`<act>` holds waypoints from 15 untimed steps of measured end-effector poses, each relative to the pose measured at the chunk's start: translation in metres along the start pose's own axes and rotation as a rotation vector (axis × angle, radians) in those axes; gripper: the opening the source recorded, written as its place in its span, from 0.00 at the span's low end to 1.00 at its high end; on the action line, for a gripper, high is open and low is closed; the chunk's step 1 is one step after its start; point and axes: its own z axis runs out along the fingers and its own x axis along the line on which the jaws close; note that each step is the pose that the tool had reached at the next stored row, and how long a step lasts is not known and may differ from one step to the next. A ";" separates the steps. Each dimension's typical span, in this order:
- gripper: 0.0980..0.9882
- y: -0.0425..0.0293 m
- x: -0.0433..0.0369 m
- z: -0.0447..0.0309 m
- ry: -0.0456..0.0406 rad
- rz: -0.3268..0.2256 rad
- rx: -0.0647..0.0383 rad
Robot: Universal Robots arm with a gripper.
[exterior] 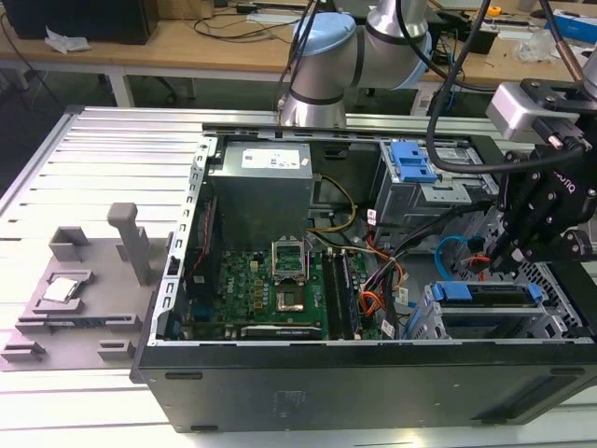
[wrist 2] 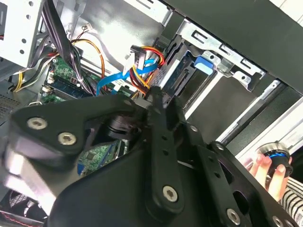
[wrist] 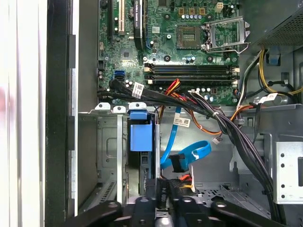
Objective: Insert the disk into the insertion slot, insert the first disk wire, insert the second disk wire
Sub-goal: 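Insert the first disk wire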
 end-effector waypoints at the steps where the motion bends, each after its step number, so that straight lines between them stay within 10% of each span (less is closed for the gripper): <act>1: 0.07 0.0000 0.0000 0.0000 0.0000 0.000 0.000; 15: 0.07 -0.0001 0.0008 0.0006 -0.0003 0.000 0.000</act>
